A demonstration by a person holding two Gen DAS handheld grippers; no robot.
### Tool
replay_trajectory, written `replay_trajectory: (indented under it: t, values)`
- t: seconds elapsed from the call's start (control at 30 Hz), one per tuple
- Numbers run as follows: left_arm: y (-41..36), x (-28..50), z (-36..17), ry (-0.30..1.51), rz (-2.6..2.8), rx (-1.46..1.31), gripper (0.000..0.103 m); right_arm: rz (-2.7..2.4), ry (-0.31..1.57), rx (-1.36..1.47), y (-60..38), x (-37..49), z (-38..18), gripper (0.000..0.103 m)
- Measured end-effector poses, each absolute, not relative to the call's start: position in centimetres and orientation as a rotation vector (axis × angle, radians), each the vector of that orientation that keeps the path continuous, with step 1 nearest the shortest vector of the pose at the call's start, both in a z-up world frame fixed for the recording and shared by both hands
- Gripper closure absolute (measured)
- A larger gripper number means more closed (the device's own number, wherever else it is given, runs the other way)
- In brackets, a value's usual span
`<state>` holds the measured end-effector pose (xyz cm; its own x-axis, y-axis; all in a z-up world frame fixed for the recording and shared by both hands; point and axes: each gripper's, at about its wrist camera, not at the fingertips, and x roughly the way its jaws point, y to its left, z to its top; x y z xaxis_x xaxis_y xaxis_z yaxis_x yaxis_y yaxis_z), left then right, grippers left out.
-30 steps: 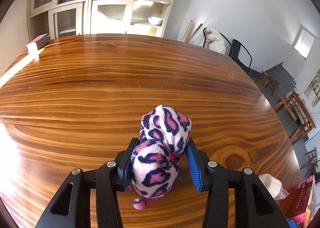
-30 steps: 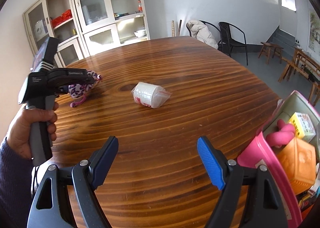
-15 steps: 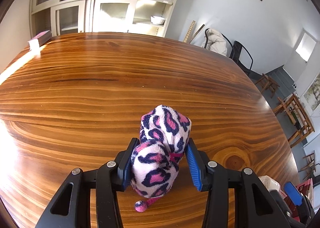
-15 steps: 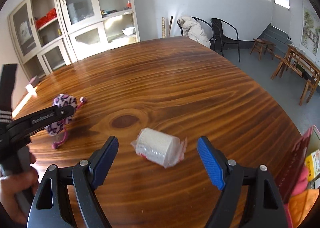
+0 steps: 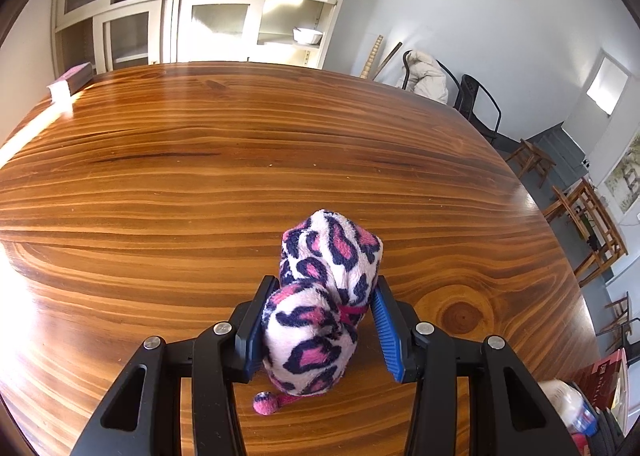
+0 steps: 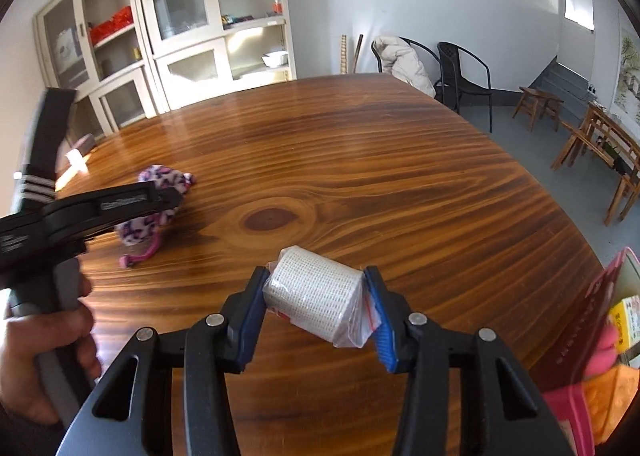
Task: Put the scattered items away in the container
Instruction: 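Grasp the leopard-print pouch with the left gripper while the right grasps the white roll, then carry the pouch and white roll over the pink tin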
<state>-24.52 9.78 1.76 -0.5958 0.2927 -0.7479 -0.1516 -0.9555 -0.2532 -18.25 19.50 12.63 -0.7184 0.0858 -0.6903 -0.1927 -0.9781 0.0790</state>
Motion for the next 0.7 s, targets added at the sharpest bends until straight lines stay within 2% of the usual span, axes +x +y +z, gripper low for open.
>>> replay_trajectory:
  t: [0.27, 0.7]
  values:
    - [10.6, -23.2, 3.5, -0.289, 2.519, -1.218, 0.055, 2.782, 0.246, -0.969, 20.9, -11.5, 15.3, 0.052]
    - [15.3, -15.0, 10.6, -0.203, 2.352, -0.927, 0.055, 2.617, 0.219, -0.726, 26.9, -0.2, 19.1, 0.052]
